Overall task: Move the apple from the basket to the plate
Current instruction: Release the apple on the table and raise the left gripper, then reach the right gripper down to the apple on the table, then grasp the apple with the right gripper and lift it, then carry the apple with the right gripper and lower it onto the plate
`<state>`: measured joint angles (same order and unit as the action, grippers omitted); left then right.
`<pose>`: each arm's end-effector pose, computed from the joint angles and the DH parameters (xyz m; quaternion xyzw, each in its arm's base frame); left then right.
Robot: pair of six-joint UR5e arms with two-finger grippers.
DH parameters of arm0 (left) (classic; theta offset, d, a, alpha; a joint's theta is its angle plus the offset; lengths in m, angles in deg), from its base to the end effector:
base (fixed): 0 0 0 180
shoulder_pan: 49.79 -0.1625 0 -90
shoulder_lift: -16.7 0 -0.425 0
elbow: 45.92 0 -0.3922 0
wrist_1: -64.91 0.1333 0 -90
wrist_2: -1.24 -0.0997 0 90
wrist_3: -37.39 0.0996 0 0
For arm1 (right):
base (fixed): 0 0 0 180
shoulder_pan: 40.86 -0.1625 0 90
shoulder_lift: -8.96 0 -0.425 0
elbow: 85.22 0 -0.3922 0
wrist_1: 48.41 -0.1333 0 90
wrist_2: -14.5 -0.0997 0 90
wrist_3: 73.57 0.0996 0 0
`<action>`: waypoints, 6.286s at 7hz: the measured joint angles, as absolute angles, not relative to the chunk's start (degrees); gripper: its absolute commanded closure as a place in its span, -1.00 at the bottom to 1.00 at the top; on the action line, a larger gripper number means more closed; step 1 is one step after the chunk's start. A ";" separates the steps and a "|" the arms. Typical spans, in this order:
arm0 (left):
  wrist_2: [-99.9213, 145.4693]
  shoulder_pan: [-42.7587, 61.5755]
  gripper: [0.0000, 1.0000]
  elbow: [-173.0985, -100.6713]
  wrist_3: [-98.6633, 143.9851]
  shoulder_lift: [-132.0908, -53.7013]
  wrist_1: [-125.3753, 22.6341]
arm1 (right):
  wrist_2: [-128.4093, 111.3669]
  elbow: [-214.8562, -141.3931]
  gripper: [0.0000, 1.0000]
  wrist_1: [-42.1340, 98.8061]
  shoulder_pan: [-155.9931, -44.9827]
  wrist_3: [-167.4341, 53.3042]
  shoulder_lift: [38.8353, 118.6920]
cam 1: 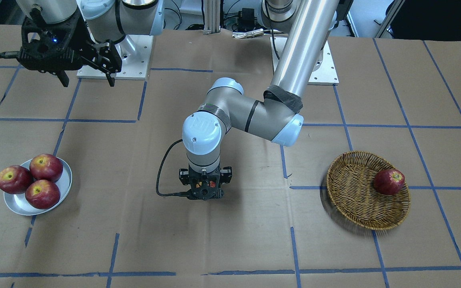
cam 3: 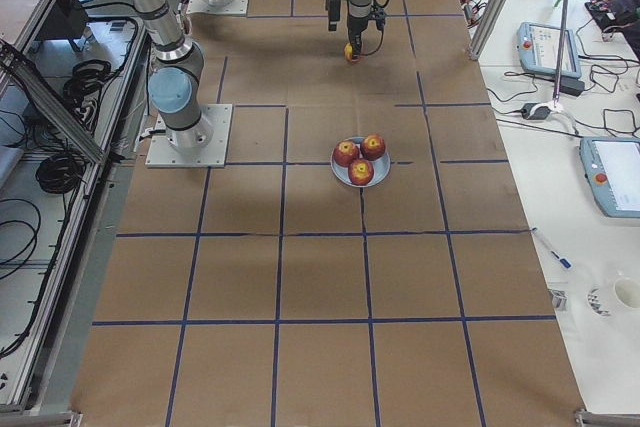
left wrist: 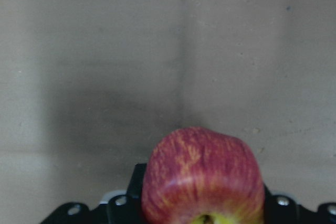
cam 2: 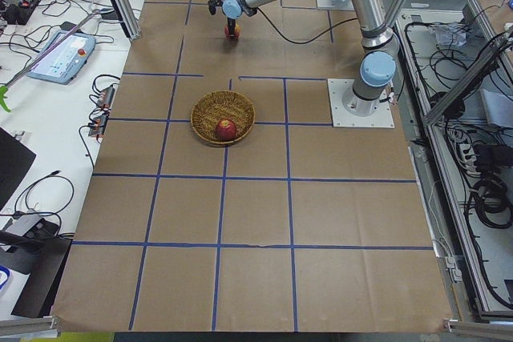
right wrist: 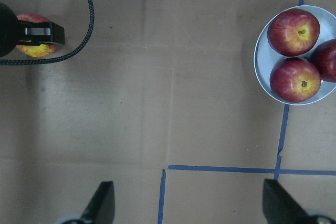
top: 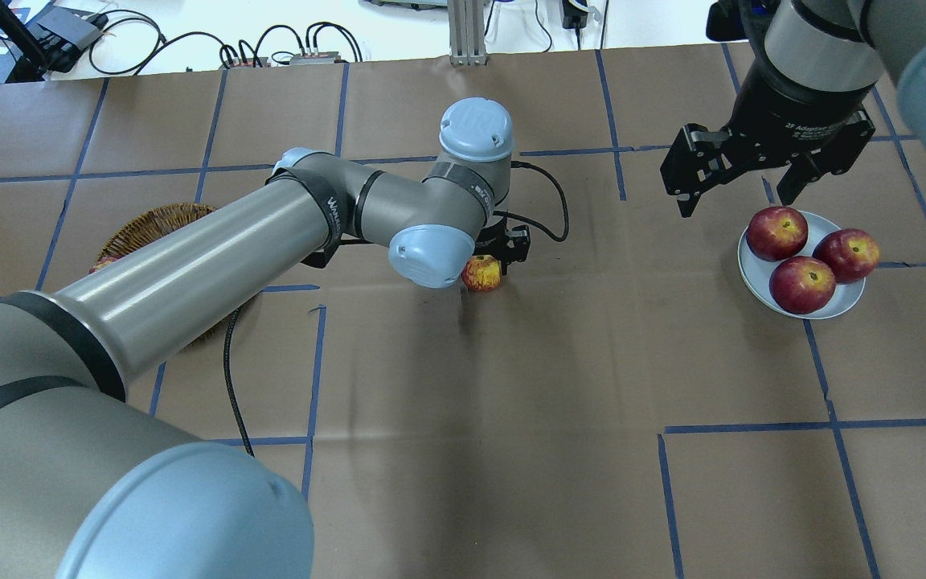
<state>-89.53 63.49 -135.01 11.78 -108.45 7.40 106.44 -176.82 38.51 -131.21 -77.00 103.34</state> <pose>-0.3842 -0.5592 0.1867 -0.0202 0.9997 0.0111 0.0124 0.1327 -0.4577 0.5052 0.0330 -0.9993 -0.0031 0.0169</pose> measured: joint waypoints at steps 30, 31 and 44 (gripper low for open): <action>-88.67 40.48 -0.98 -138.90 49.43 -69.87 -23.79 | 109.28 -179.12 0.33 81.98 -153.67 -49.49 67.24; -88.67 40.48 -0.98 -138.93 49.43 -69.87 -23.83 | 109.48 -178.66 0.33 82.04 -153.50 -49.51 67.55; -88.87 40.48 -0.98 -138.99 49.52 -69.62 -23.95 | 102.50 -193.02 0.33 73.77 -103.40 -118.42 87.71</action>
